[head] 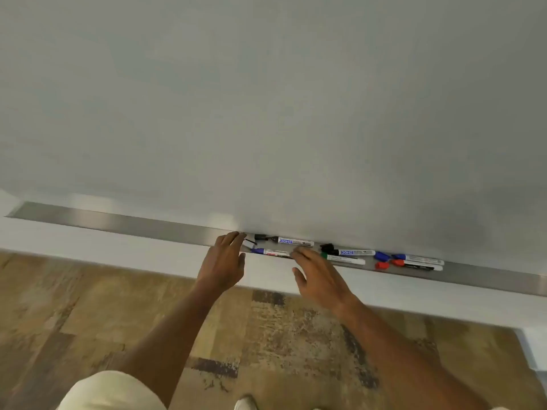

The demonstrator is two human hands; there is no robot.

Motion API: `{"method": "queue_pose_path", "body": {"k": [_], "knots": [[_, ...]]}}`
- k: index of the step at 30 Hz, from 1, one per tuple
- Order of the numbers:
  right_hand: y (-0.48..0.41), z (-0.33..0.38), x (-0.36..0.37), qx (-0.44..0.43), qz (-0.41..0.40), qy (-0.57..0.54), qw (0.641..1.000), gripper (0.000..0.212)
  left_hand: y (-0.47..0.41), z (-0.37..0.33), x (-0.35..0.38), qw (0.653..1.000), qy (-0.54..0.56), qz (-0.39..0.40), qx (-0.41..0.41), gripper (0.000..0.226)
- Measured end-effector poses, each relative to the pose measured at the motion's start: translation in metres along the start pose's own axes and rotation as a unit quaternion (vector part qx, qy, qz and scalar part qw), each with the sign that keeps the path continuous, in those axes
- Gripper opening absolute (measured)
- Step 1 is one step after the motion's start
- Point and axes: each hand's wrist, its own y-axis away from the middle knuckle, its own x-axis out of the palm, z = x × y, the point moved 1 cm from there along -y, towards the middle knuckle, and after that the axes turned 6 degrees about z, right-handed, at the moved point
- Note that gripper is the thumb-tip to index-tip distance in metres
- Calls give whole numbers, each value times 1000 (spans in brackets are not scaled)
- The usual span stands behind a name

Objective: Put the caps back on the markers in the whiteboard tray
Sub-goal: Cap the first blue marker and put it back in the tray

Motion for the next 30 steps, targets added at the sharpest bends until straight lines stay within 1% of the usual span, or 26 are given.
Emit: {"method": "queue_pose_path", "body": {"k": [3,5,9,12,16,21,24,27,30], "knots": [[-15,7,9,-1,14,-2,1000,40,-11,1,1,999,-45,14,14,52],[-25,11,14,5,34,11,999,43,-18,2,4,996,-72,40,18,52],[-37,12,19,7,39,19,999,42,-23,5,12,993,-94,64,38,53],[-40,12,23,0,39,21,999,38,-25,9,14,993,-88,64,41,47],[-43,11,22,11,30,13,999,37,-27,14,13,995,-75,45,44,38],[-50,11,19,32,30,2,999,42,-30,14,9,996,-40,56,49,35],[-54,9,20,46,36,3,998,44,-31,13,7,998,-19,48,47,31],[-56,7,20,56,46,2,997,38,-30,12,6,998,-14,39,45,29],[-56,7,18,65,37,-15,997,32,-29,10,6,998,-8,38,47,29]]}}
